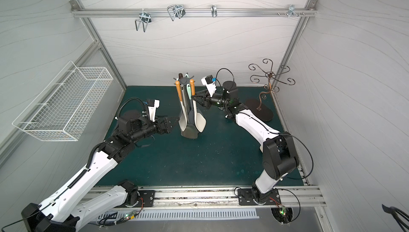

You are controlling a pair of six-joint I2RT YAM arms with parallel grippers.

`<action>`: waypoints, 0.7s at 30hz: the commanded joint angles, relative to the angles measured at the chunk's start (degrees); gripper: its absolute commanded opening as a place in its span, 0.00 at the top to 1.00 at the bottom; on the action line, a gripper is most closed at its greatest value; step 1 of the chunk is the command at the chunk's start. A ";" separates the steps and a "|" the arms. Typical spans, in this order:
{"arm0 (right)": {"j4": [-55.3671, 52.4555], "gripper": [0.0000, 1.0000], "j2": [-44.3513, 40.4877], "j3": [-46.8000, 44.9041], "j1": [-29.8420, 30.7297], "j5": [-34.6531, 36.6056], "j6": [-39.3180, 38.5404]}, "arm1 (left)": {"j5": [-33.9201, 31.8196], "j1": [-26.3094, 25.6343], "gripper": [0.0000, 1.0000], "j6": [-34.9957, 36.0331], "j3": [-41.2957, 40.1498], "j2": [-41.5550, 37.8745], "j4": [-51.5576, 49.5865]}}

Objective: Take the spatula off the kitchen utensil rack
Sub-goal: Take off the spatula from the rack.

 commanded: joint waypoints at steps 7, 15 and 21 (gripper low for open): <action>0.08 0.80 -1.54 -0.24 0.52 0.31 -1.72 | 0.63 0.31 0.01 -0.08 0.89 -0.86 2.39; -2.13 0.95 -4.94 -1.55 0.54 3.08 -4.30 | 0.91 0.32 0.01 -0.61 1.14 -0.83 2.29; -5.93 1.00 -7.64 -2.13 0.54 5.19 -7.34 | 0.58 0.27 0.01 -0.86 1.12 -1.61 1.76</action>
